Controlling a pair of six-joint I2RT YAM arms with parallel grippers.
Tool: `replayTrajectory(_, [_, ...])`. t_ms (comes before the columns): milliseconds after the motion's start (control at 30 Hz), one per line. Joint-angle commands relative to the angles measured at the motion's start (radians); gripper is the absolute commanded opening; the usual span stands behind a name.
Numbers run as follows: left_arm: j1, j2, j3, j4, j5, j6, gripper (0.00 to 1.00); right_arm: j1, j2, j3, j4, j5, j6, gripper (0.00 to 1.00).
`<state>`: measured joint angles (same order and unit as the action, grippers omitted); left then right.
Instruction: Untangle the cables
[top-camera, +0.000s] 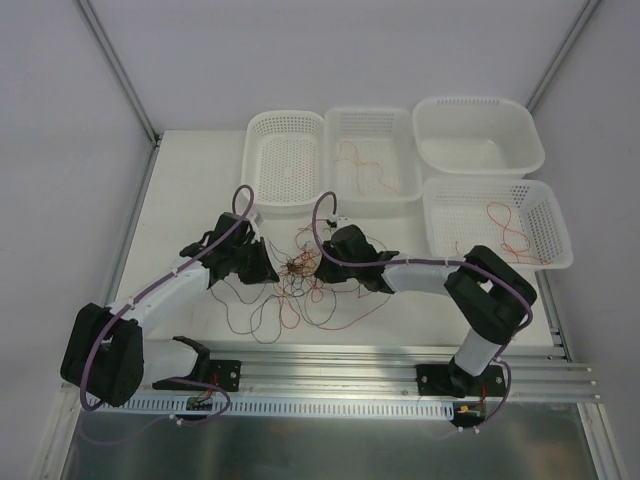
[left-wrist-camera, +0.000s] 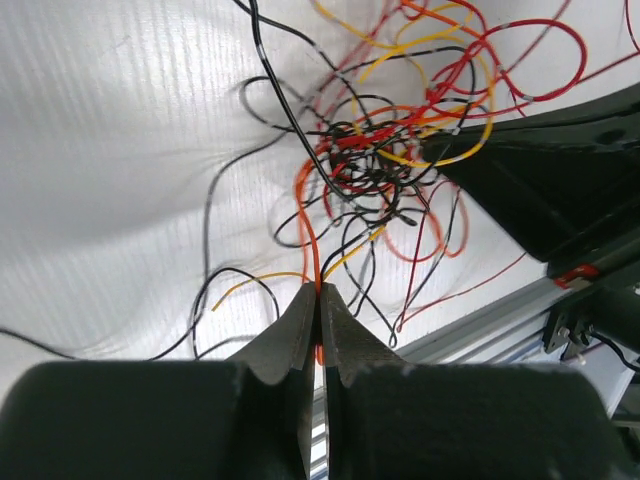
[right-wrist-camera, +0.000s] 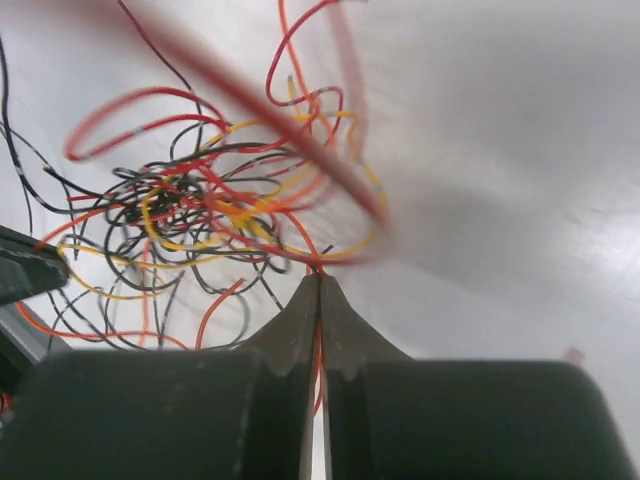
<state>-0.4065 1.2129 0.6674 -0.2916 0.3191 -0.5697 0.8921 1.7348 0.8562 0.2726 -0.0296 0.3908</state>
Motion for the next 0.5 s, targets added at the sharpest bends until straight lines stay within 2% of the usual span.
replayTrajectory(0, [0.012,-0.045,0.004,-0.043,-0.084,0.008,0.0,-0.062,-0.142,-0.032,-0.102,0.068,-0.062,0.01])
replayTrajectory(67, [0.029,-0.058,0.023,-0.072,-0.127,0.017,0.0,-0.091,-0.182,-0.045,-0.194,0.08,-0.078,0.01])
replayTrajectory(267, [0.178,-0.107,0.049,-0.182,-0.207,0.05,0.0,-0.232,-0.366,-0.092,-0.404,0.096,-0.118,0.01])
replayTrajectory(467, [0.327,-0.179,0.054,-0.288,-0.325,0.094,0.0,-0.433,-0.592,-0.088,-0.613,0.071,-0.174,0.01])
